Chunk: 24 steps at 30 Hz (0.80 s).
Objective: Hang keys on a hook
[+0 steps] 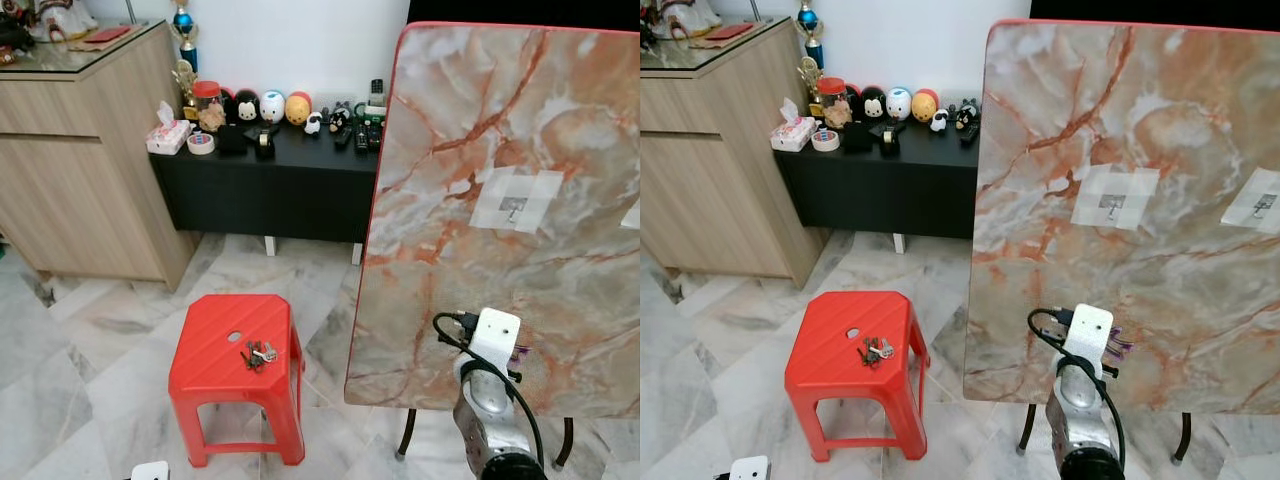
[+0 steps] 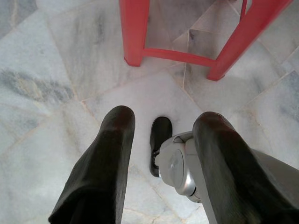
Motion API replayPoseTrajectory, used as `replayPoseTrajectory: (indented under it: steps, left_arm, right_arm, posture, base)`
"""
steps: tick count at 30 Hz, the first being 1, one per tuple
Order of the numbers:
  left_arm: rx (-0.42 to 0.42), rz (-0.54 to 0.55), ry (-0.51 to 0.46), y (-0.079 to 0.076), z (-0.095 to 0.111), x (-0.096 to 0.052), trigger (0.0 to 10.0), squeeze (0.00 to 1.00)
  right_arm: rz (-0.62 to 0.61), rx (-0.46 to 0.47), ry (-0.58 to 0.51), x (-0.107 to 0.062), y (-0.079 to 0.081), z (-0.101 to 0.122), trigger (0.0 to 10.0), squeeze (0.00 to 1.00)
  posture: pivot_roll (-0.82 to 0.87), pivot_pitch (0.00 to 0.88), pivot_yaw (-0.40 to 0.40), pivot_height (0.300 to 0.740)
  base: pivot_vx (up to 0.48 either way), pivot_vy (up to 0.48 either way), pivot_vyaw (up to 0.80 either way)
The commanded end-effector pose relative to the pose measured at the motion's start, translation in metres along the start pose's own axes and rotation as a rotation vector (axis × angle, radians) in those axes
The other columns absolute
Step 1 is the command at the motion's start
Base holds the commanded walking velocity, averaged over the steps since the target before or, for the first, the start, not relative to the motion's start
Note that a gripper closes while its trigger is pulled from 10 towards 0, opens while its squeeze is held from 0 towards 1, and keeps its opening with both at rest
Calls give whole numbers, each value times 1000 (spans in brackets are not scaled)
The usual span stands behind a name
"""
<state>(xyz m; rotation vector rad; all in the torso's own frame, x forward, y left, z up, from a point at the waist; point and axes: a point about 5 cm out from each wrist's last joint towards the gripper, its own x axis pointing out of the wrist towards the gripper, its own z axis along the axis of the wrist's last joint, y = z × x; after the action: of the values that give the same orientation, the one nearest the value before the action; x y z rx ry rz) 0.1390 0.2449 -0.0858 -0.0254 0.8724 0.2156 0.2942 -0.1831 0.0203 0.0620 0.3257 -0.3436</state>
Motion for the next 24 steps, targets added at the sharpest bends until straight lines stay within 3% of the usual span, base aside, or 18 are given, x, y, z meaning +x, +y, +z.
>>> replayPoseTrajectory:
  steps: [1, 8, 17, 24]
  left_arm:
    - [-9, 6, 10, 1, -3, -1, 10000, 0]
    - [-7, 12, 18, 3, -5, -2, 10000, 0]
    - [-10, 11, 0, 2, 1, 0, 10000, 0]
    - [-6, 2, 1, 1, 1, 1, 10000, 0]
  right_arm:
    - [32, 13, -47, -1, 4, 7, 10000, 0]
    - [25, 21, -121, -10, -4, 9, 10000, 0]
    - [-34, -13, -116, -33, -38, -8, 10000, 0]
    - [-31, -6, -120, -39, -36, -6, 10000, 0]
  posture:
    - [55, 0, -67, 740]
    - [54, 0, -69, 740]
    - [43, 0, -65, 740]
    - [46, 0, -66, 740]
  base:
    - [0, 0, 0]
    - [0, 0, 0]
    - [0, 0, 0]
    - [0, 0, 0]
